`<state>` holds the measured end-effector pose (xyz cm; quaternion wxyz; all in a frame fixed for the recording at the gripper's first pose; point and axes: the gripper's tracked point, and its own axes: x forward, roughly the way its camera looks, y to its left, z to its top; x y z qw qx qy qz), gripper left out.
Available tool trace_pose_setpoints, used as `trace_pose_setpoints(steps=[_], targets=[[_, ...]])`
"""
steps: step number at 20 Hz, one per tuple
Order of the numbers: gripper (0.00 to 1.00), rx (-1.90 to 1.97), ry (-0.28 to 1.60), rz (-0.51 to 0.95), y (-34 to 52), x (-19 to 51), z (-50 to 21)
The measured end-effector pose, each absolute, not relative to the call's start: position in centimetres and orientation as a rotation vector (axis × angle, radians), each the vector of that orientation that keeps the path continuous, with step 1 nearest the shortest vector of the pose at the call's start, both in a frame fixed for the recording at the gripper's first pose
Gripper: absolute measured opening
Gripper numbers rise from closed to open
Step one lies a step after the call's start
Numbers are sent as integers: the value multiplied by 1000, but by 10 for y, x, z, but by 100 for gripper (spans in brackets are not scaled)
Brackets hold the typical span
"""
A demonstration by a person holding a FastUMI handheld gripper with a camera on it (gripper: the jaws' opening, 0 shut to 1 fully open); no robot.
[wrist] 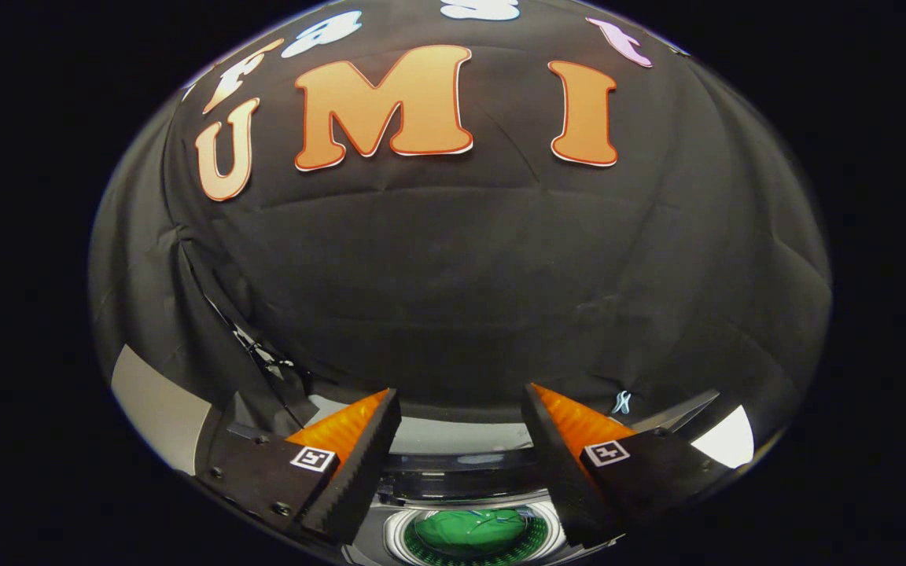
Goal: Put the clothes into the washing machine and then close the washing machine lid.
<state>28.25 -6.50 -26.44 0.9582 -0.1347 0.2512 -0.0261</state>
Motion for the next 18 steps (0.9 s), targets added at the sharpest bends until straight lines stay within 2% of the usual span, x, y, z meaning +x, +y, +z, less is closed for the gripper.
trace_pose_setpoints(steps=[18], targets=[[100, -286, 461, -32, -68, 217, -266]])
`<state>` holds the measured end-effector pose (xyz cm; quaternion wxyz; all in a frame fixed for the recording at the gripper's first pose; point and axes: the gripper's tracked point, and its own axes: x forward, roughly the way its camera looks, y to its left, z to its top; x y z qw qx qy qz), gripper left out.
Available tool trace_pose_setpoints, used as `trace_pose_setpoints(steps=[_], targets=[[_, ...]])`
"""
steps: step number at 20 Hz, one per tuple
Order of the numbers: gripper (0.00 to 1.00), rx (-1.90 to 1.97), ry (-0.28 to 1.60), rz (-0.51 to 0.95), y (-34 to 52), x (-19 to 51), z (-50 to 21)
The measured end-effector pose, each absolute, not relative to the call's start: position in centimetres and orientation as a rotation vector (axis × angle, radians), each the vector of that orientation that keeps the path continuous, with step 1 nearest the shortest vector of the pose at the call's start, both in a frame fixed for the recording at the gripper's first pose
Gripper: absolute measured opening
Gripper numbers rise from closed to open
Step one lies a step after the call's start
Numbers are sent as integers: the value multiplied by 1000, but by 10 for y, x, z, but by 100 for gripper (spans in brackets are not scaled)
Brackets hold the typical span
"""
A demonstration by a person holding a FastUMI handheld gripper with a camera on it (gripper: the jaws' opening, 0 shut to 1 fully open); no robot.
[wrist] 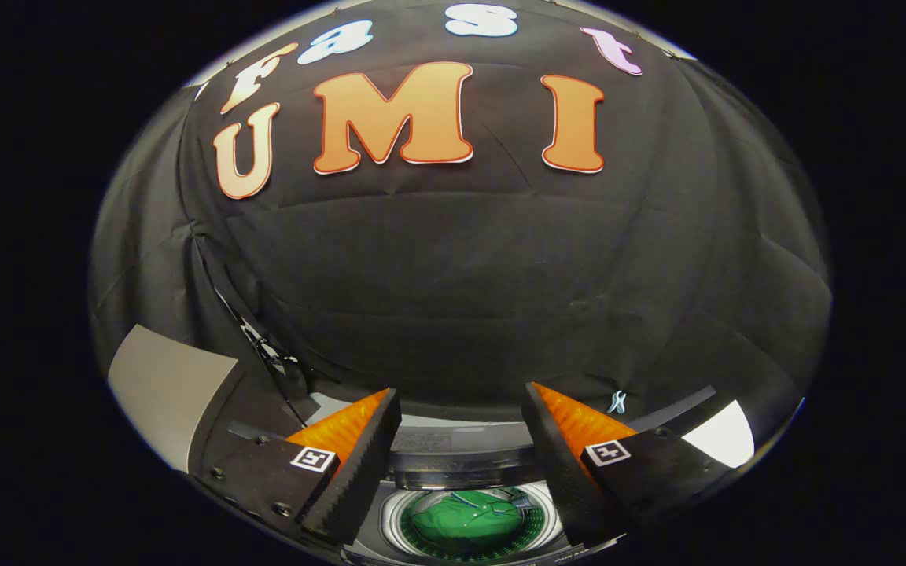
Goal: Put the clothes into the washing machine and then close the washing machine lid.
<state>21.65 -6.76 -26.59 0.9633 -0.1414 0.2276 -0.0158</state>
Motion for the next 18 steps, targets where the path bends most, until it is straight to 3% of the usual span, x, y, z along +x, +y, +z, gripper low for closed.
trace_pose_setpoints(steps=[13, 18], targets=[[99, -288, 403, -36, -77, 157, -284], [99, -279, 502, -59, -94, 112, -331]])
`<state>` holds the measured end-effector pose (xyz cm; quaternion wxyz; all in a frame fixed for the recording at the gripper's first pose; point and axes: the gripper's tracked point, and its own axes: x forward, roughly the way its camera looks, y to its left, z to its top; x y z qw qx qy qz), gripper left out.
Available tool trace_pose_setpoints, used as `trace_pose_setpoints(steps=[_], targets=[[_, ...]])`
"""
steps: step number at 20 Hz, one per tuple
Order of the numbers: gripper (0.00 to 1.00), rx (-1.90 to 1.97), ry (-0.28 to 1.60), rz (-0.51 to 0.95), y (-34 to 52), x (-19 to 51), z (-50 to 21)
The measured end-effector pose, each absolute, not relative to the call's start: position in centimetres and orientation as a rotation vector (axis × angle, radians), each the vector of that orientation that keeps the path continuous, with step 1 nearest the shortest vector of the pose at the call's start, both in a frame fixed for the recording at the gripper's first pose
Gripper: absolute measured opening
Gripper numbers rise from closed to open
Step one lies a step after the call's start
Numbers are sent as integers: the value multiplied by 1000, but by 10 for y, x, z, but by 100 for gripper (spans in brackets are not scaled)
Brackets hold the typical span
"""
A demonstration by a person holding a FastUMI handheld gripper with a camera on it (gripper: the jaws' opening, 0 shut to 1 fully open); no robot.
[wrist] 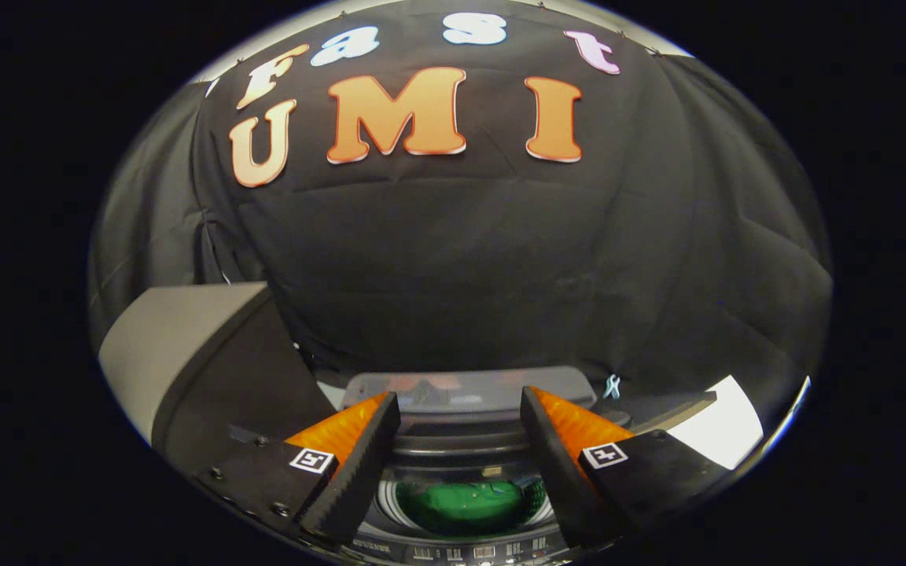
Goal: Put the clothes into the washing machine and then close the washing machine lid.
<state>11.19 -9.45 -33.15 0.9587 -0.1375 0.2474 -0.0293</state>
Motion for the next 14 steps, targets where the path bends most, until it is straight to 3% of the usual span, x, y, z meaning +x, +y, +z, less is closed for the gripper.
trace_pose_setpoints(steps=[5, 14], targets=[[99, -226, 565, -93, -112, 80, -358], [99, -212, 472, -147, -136, 72, -291]])
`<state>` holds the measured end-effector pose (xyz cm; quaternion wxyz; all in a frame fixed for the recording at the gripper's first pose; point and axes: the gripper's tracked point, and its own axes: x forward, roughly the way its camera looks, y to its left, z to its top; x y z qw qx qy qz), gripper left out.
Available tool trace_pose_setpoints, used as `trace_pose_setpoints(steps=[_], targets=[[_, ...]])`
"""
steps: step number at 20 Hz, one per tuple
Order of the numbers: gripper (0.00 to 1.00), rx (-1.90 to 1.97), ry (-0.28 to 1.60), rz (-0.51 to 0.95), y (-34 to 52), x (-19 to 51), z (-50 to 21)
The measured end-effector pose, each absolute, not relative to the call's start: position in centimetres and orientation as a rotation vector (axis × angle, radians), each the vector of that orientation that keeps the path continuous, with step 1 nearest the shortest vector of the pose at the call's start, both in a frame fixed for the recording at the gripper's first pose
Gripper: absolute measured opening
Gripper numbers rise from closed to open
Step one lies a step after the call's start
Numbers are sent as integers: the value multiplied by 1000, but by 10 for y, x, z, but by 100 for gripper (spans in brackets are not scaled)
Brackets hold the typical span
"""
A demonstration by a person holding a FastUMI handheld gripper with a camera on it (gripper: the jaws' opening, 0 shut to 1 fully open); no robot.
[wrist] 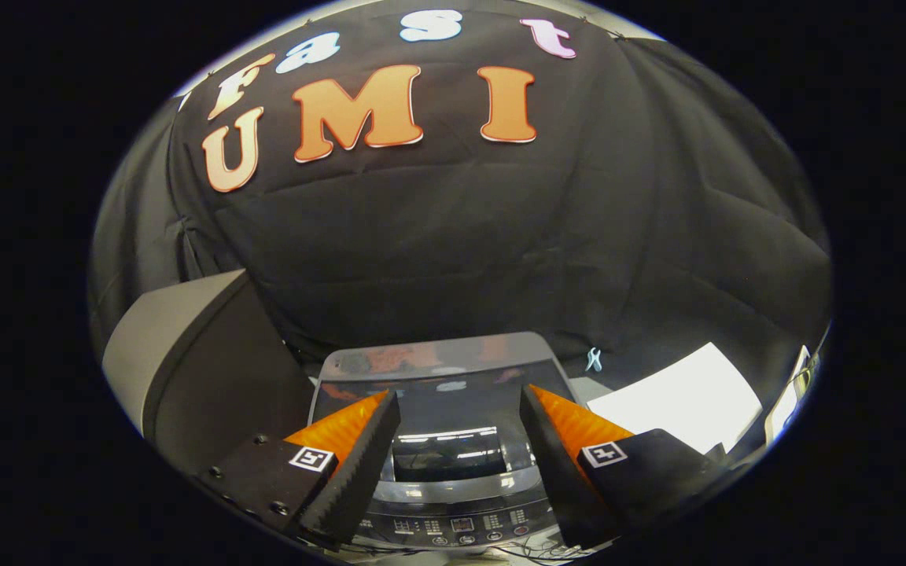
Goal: Put the clothes into the washing machine and then close the washing machine lid.
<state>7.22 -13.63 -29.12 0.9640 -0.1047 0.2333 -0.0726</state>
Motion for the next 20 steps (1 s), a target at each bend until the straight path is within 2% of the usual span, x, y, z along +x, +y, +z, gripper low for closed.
trace_pose_setpoints(steps=[11, 20], targets=[[99, -183, 337, -164, -138, 80, -202], [99, -167, 215, -128, -107, 81, -116]])
